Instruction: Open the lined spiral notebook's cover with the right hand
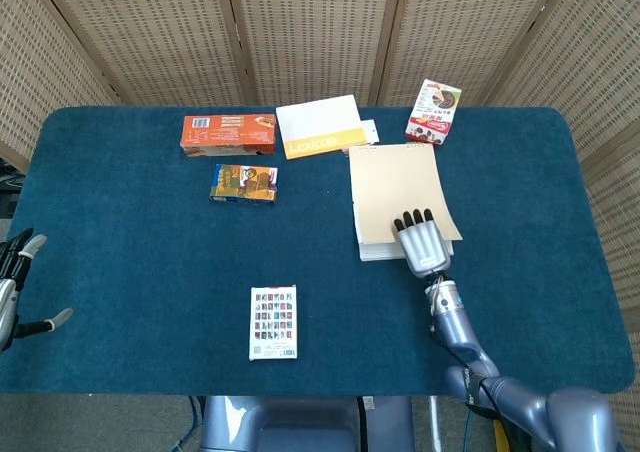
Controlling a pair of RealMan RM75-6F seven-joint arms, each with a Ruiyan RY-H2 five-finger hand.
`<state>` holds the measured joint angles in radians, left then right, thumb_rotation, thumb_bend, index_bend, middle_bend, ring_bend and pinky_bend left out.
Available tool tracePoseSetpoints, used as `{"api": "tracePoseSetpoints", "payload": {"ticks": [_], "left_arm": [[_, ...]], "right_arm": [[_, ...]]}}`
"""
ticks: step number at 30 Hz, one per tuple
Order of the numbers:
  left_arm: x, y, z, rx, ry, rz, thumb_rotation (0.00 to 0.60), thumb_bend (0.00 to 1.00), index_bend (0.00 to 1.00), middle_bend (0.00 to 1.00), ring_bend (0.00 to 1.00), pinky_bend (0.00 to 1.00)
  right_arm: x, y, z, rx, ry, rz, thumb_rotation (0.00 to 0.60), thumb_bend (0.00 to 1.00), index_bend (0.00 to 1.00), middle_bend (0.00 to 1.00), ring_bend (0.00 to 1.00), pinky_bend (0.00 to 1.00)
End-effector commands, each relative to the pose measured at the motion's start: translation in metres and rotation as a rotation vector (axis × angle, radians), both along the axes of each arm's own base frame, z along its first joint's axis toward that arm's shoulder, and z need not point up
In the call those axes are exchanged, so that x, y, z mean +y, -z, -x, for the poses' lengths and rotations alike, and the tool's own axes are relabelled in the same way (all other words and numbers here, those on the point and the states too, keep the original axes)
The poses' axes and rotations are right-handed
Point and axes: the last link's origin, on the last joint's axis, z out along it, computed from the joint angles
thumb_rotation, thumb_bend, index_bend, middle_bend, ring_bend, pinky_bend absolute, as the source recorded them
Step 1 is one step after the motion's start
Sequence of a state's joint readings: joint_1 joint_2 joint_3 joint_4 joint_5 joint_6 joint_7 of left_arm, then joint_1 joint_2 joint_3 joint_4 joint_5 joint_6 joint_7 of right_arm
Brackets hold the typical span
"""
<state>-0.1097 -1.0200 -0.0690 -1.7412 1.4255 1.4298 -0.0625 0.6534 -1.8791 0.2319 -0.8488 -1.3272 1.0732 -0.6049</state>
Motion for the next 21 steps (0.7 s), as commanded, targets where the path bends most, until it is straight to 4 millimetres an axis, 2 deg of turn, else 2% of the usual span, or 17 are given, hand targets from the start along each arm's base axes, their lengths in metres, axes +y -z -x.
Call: {"api": "tracePoseSetpoints", "payload": {"ticks": [1, 4, 7, 14, 21], "left_arm": [[0.000, 0.000, 0.000, 0.001, 0.000, 0.001, 0.600, 0.00, 0.00, 0.00, 0.00, 0.00], [0.000, 0.001, 0.000, 0.002, 0.000, 0.002, 0.600, 0.00, 0.00, 0.00, 0.00, 0.00], [0.000, 0.001, 0.000, 0.002, -0.001, 0.002, 0.600, 0.00, 0.00, 0.00, 0.00, 0.00], [0.000, 0.000, 0.000, 0.000, -0.001, 0.001, 0.600, 0.00, 0.00, 0.00, 0.00, 0.00], [-0.002, 0.002, -0.001, 0.001, 0.007, 0.007, 0.600, 0.00, 0.00, 0.00, 0.00, 0.00]], "right_arm": [[-0.004, 0.002, -0.002, -0.024, -0.023, 0.017, 0.600, 0.76, 0.49, 0.48, 0.42, 0.44], [-0.007, 0.001, -0.002, -0.022, -0.045, 0.031, 0.600, 0.78, 0.59, 0.57, 0.49, 0.51], [-0.009, -0.001, 0.001, -0.030, -0.058, 0.040, 0.600, 0.78, 0.64, 0.61, 0.52, 0.54], [-0.008, -0.011, 0.012, 0.011, -0.107, 0.004, 0.600, 0.78, 0.65, 0.62, 0.52, 0.54], [0.015, -0.040, 0.015, 0.039, -0.273, -0.143, 0.600, 0.78, 0.65, 0.63, 0.53, 0.54]]}}
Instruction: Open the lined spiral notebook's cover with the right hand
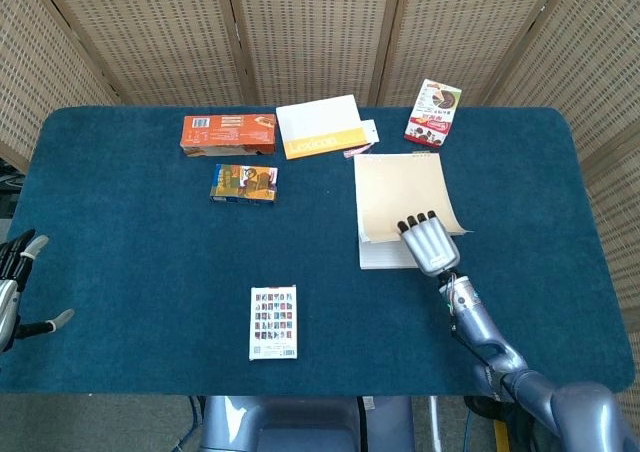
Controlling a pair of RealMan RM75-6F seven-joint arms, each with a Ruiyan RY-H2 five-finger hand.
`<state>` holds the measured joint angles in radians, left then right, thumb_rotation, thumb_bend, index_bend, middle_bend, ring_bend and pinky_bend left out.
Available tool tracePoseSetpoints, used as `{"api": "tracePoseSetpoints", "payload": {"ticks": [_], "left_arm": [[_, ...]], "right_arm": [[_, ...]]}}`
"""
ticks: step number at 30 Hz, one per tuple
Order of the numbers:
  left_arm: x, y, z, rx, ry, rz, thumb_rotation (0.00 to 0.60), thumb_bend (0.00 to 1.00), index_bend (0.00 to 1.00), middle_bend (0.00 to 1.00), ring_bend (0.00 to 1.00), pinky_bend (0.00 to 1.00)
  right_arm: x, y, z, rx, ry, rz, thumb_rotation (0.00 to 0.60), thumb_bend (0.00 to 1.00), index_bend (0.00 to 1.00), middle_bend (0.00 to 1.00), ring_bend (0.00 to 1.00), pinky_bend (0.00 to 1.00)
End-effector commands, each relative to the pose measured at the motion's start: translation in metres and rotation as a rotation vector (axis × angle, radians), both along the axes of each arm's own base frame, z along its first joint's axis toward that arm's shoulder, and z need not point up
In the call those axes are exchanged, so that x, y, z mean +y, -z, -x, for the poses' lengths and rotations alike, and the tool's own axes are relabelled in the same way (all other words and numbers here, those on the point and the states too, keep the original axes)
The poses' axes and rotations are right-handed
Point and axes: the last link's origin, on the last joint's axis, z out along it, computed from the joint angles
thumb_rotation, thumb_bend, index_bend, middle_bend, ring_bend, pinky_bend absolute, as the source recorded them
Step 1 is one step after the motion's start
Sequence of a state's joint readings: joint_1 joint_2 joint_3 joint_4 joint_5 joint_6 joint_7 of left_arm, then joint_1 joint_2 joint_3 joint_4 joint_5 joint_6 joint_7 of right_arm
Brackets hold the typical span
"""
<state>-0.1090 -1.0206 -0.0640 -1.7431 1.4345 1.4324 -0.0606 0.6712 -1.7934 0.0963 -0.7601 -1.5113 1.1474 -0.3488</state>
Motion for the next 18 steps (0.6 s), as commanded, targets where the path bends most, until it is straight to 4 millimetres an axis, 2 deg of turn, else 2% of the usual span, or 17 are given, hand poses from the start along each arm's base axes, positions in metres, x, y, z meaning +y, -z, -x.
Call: {"api": "tracePoseSetpoints", "payload": {"ticks": [1, 8, 18], "left_arm": [[-0.001, 0.000, 0.000, 0.000, 0.002, 0.002, 0.600, 0.00, 0.00, 0.00, 0.00, 0.00], [-0.003, 0.002, -0.002, 0.006, 0.012, 0.004, 0.600, 0.00, 0.00, 0.00, 0.00, 0.00], [-0.004, 0.004, -0.003, 0.010, 0.016, 0.006, 0.600, 0.00, 0.00, 0.00, 0.00, 0.00]], "right_arm": [[0.019, -0.017, 0.000, 0.021, -0.102, -0.088, 0.600, 0.78, 0.65, 0.63, 0.53, 0.54], [0.053, -0.046, -0.009, 0.027, -0.230, -0.216, 0.600, 0.78, 0.65, 0.63, 0.53, 0.54], [0.102, -0.064, -0.013, 0.056, -0.437, -0.366, 0.600, 0.78, 0.65, 0.63, 0.53, 0.54]]}}
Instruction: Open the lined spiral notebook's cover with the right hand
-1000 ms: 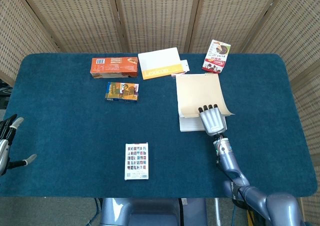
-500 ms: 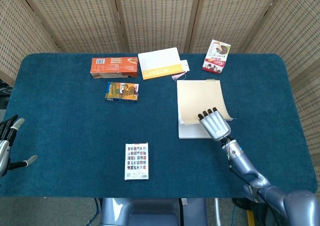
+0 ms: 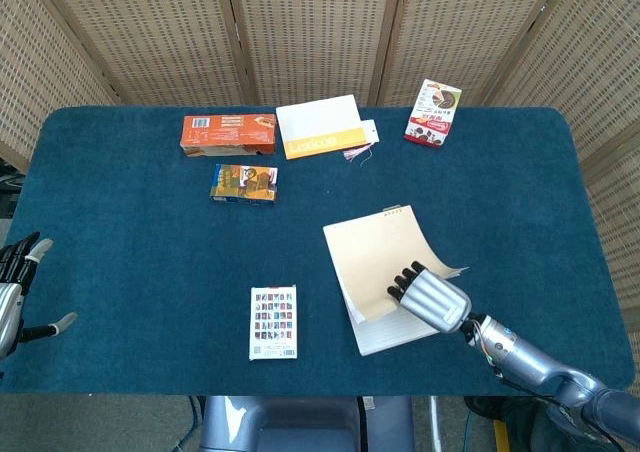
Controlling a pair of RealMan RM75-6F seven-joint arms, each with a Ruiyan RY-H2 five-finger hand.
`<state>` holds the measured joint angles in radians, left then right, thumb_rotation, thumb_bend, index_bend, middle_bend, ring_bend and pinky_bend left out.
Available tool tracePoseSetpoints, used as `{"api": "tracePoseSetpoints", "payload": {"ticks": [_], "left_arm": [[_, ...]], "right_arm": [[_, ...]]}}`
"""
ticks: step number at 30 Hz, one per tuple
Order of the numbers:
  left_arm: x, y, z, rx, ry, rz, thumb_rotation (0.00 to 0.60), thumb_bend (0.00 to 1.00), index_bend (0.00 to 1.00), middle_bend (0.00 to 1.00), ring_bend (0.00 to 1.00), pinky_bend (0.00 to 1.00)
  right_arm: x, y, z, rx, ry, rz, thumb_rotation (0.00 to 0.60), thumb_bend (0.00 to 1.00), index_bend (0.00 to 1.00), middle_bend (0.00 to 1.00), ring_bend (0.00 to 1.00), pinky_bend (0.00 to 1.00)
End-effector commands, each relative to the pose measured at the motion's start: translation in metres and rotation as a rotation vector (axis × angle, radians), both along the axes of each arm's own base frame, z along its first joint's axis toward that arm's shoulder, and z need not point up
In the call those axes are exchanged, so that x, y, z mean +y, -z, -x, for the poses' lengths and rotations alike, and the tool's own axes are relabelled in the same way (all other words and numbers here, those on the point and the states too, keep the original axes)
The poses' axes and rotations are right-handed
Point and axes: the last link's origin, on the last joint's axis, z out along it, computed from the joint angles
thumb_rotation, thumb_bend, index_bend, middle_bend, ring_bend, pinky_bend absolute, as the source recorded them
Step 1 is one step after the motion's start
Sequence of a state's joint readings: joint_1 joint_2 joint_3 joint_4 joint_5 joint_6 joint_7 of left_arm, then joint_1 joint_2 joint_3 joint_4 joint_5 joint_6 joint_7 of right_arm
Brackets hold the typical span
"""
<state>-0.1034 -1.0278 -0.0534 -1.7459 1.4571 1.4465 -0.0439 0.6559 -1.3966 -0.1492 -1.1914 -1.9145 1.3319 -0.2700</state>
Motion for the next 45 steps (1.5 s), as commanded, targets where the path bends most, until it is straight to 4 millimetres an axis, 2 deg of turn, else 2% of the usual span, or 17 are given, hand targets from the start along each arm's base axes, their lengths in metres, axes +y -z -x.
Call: {"api": "tracePoseSetpoints", "payload": {"ticks": [1, 7, 9, 16, 19, 28, 33, 36, 45], "left_arm": [[0.000, 0.000, 0.000, 0.001, 0.001, 0.001, 0.600, 0.00, 0.00, 0.00, 0.00, 0.00], [-0.001, 0.000, 0.000, 0.001, 0.002, 0.001, 0.600, 0.00, 0.00, 0.00, 0.00, 0.00], [-0.001, 0.001, 0.000, 0.000, 0.003, 0.002, 0.600, 0.00, 0.00, 0.00, 0.00, 0.00], [-0.001, 0.001, -0.001, 0.001, 0.004, 0.003, 0.600, 0.00, 0.00, 0.00, 0.00, 0.00], [-0.001, 0.001, -0.001, 0.003, 0.003, 0.005, 0.600, 0.00, 0.00, 0.00, 0.00, 0.00], [0.000, 0.002, -0.001, 0.004, 0.000, 0.008, 0.600, 0.00, 0.00, 0.00, 0.00, 0.00], [0.003, -0.001, 0.001, -0.006, -0.018, 0.002, 0.600, 0.00, 0.00, 0.00, 0.00, 0.00], [0.003, -0.005, 0.003, -0.020, -0.031, -0.015, 0.600, 0.00, 0.00, 0.00, 0.00, 0.00], [0.011, -0.010, 0.008, -0.039, -0.069, -0.030, 0.600, 0.00, 0.00, 0.00, 0.00, 0.00]], "right_arm": [[0.020, -0.007, 0.000, -0.002, -0.061, -0.057, 0.600, 0.78, 0.65, 0.63, 0.53, 0.54], [0.047, -0.012, 0.003, 0.020, -0.118, -0.117, 0.600, 0.78, 0.65, 0.63, 0.53, 0.54], [0.063, -0.015, 0.007, 0.037, -0.135, -0.132, 0.600, 0.78, 0.66, 0.63, 0.53, 0.55], [0.075, -0.020, 0.007, 0.035, -0.119, -0.141, 0.600, 0.78, 0.66, 0.63, 0.53, 0.55], [0.074, -0.024, 0.000, 0.017, -0.118, -0.129, 0.600, 0.78, 0.66, 0.63, 0.53, 0.55], [0.033, -0.034, -0.038, -0.031, -0.044, -0.058, 0.600, 0.78, 0.66, 0.63, 0.53, 0.55], [0.004, -0.034, -0.069, -0.041, -0.013, -0.020, 0.600, 0.78, 0.66, 0.63, 0.53, 0.55], [-0.014, -0.028, -0.090, -0.037, 0.012, -0.015, 0.600, 0.78, 0.66, 0.63, 0.53, 0.55], [-0.056, -0.002, -0.134, -0.006, 0.053, -0.001, 0.600, 0.78, 0.66, 0.63, 0.53, 0.55]]}}
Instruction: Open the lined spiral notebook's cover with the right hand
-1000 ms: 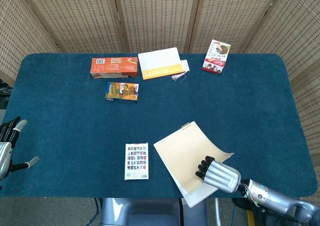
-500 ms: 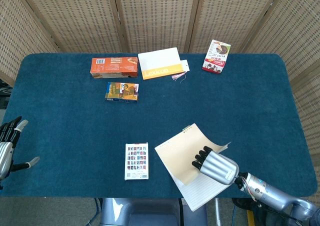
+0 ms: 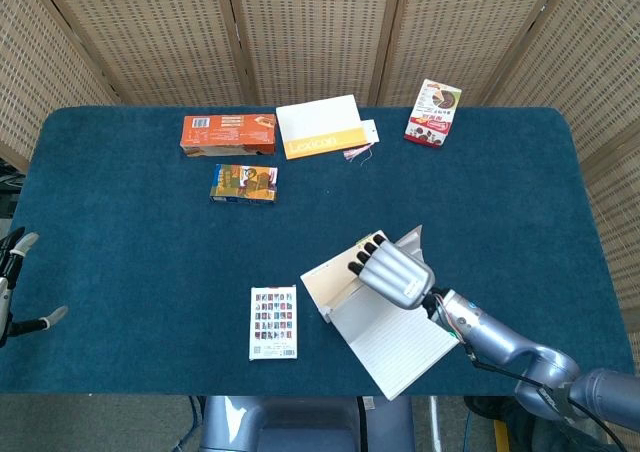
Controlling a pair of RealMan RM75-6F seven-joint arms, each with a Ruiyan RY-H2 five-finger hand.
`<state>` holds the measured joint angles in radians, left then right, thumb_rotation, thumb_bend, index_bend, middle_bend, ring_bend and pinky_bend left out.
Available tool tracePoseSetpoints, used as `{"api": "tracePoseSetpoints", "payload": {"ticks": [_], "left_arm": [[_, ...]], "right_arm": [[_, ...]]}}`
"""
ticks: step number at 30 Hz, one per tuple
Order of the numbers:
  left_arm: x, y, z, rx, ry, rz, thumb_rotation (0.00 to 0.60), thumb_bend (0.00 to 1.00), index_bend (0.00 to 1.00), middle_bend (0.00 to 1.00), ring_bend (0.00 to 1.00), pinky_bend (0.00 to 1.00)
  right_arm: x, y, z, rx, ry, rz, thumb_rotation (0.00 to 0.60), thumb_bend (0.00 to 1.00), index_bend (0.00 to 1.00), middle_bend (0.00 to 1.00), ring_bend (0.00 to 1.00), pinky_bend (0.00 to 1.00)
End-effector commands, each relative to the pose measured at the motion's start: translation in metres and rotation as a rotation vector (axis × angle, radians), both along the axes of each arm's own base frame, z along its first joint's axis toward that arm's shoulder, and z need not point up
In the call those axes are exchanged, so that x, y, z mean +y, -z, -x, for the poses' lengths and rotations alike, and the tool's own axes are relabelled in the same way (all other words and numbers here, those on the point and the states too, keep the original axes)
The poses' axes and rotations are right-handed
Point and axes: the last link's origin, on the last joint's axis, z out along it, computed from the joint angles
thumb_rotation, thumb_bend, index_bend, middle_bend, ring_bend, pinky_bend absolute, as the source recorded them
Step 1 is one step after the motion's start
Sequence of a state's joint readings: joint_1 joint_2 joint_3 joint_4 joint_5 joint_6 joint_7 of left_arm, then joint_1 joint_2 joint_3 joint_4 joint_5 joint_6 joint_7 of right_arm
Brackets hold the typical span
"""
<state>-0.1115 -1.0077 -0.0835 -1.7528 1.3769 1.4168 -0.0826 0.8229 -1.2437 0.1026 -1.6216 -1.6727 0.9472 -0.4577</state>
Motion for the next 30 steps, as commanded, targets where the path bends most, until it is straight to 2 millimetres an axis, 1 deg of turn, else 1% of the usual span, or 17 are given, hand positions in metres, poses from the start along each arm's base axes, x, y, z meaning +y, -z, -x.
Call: {"api": "tracePoseSetpoints", "payload": {"ticks": [1, 5, 8, 12, 20, 26, 30], "left_arm": [[0.004, 0.000, 0.001, 0.000, -0.011, 0.001, 0.600, 0.00, 0.00, 0.00, 0.00, 0.00], [0.010, 0.001, 0.003, 0.003, -0.028, 0.009, 0.600, 0.00, 0.00, 0.00, 0.00, 0.00], [0.015, 0.001, 0.004, 0.002, -0.043, 0.015, 0.600, 0.00, 0.00, 0.00, 0.00, 0.00], [0.019, 0.001, 0.006, -0.003, -0.062, 0.017, 0.600, 0.00, 0.00, 0.00, 0.00, 0.00], [0.028, -0.005, 0.013, -0.022, -0.107, 0.004, 0.600, 0.00, 0.00, 0.00, 0.00, 0.00], [0.034, -0.007, 0.018, -0.032, -0.134, 0.002, 0.600, 0.00, 0.00, 0.00, 0.00, 0.00], [0.038, -0.008, 0.021, -0.036, -0.150, 0.004, 0.600, 0.00, 0.00, 0.00, 0.00, 0.00]], "right_arm": [[-0.020, 0.015, -0.025, 0.009, 0.000, 0.012, 0.600, 0.78, 0.66, 0.63, 0.53, 0.55], [-0.037, 0.031, -0.047, 0.002, 0.020, 0.015, 0.600, 0.78, 0.66, 0.63, 0.53, 0.55], [-0.056, 0.048, -0.064, 0.020, 0.039, 0.031, 0.600, 0.78, 0.66, 0.63, 0.53, 0.55], [-0.075, 0.069, -0.081, 0.047, 0.057, 0.063, 0.600, 0.78, 0.66, 0.63, 0.53, 0.55], [-0.106, 0.107, -0.116, 0.072, 0.076, 0.148, 0.600, 0.78, 0.66, 0.63, 0.53, 0.55], [-0.128, 0.130, -0.135, 0.058, 0.144, 0.199, 0.600, 0.78, 0.66, 0.63, 0.53, 0.55], [-0.140, 0.137, -0.144, 0.050, 0.180, 0.234, 0.600, 0.78, 0.66, 0.63, 0.53, 0.55]]}}
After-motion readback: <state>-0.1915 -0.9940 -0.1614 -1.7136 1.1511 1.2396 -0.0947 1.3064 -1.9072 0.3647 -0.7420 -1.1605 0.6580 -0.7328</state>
